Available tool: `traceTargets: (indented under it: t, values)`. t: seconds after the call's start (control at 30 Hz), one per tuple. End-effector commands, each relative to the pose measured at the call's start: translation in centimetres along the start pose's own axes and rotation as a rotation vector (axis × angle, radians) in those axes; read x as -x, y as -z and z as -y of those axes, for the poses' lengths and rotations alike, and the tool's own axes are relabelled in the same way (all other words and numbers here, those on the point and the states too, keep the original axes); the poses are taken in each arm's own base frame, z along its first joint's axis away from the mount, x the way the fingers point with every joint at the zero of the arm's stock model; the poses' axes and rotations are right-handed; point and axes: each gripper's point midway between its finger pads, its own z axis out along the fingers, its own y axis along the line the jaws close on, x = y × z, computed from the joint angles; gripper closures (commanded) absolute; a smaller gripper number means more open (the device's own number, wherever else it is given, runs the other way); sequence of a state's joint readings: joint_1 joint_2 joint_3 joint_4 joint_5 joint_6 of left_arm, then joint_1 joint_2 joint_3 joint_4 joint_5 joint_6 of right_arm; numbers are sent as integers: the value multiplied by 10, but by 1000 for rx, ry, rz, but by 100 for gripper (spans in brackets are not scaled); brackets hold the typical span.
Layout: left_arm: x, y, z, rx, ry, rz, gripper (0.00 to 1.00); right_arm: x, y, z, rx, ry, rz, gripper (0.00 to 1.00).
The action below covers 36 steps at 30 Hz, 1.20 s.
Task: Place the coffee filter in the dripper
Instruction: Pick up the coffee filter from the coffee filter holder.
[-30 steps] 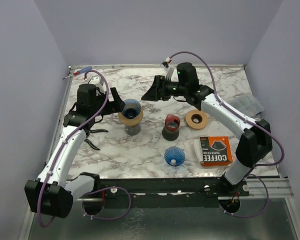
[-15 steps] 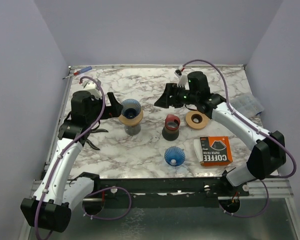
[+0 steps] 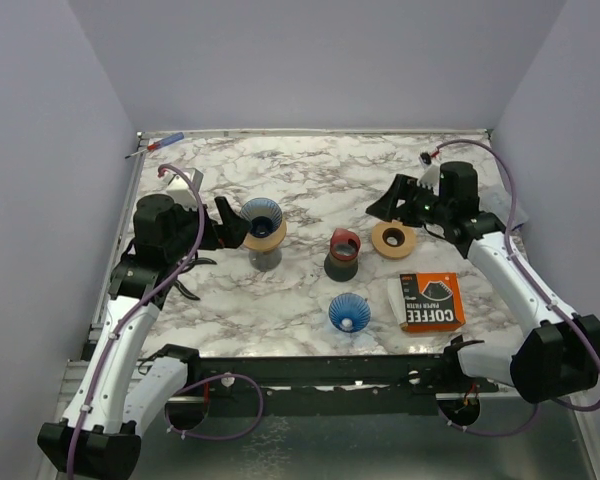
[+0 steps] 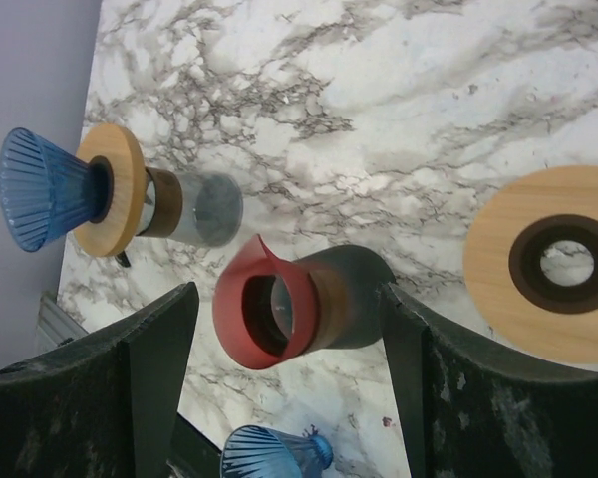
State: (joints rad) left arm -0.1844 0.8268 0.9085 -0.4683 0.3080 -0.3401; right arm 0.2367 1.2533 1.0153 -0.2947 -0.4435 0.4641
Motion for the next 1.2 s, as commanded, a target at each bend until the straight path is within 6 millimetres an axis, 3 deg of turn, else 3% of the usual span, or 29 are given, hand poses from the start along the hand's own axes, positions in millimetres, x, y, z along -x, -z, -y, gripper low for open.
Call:
traceTargets:
  t: [0.0, 0.2, 0.37, 0.53, 0.67, 0.97, 1.17]
  values:
    - [1, 11, 24, -119, 9, -5, 1, -27, 9, 19, -20, -28, -58, 23]
    - [14, 11, 63, -316, 147, 11, 1, -47, 16, 40, 3, -111, -87, 23]
    - [21, 7, 81, -398, 189, -20, 3, -50, 28, 46, 86, -205, -74, 22]
    - [22, 2, 104, -465, 230, -13, 3, -52, 36, 65, 27, -232, -51, 22]
    - [1, -13, 131, -487, 228, -41, 5, -58, 40, 75, -12, -236, -44, 23]
    - [-71, -46, 213, -573, 180, -191, 11, -68, 44, 90, -82, -244, -28, 22]
    - [-124, -73, 248, -550, 121, -299, 18, -73, 45, 96, -61, -324, -29, 21]
